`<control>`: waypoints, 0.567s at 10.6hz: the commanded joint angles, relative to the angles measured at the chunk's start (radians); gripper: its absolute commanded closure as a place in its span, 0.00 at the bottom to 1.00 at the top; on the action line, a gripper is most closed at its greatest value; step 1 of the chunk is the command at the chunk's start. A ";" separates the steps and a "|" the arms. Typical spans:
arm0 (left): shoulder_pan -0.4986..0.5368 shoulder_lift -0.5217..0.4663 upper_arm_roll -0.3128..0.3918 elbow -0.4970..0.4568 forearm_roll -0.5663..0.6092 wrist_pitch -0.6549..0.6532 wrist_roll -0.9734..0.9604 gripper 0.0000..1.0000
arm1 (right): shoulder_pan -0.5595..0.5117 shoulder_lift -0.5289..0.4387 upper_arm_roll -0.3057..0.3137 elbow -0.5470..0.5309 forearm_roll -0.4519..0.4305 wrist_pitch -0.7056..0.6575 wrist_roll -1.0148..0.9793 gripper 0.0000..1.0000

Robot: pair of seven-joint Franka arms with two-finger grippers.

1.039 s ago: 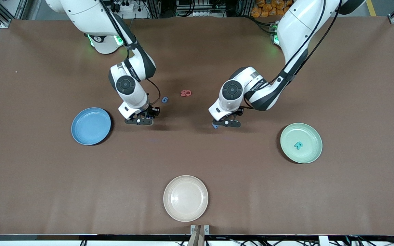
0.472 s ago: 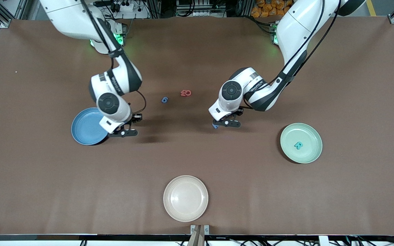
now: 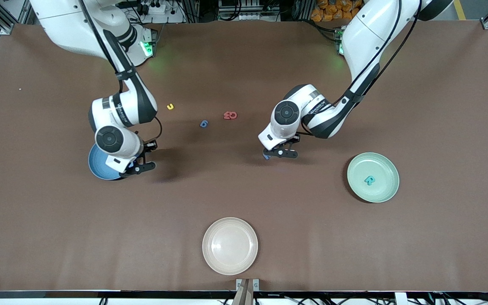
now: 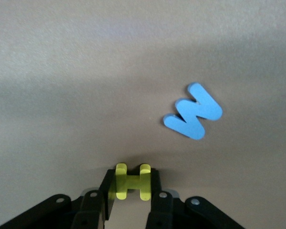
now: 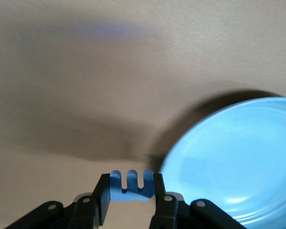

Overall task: Sort upper and lower case letters into plates
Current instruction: 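Carry the m to the blue plate while the left gripper grasps the H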

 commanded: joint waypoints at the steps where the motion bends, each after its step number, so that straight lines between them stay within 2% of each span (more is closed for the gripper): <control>1: 0.019 -0.074 0.002 -0.003 0.037 -0.036 -0.031 1.00 | -0.089 -0.010 0.006 -0.009 -0.024 -0.001 -0.140 1.00; 3: 0.110 -0.158 -0.015 0.014 0.021 -0.154 0.007 1.00 | -0.146 -0.008 0.008 -0.006 -0.027 0.006 -0.215 1.00; 4: 0.145 -0.176 -0.020 0.028 0.011 -0.191 0.059 1.00 | -0.146 0.001 0.008 -0.009 -0.024 0.029 -0.211 0.94; 5: 0.185 -0.174 -0.018 0.040 0.000 -0.200 0.101 1.00 | -0.146 0.004 0.008 -0.009 -0.021 0.033 -0.209 0.42; 6: 0.241 -0.173 -0.017 0.042 0.000 -0.200 0.136 1.00 | -0.146 0.004 0.008 -0.007 -0.010 0.033 -0.208 0.05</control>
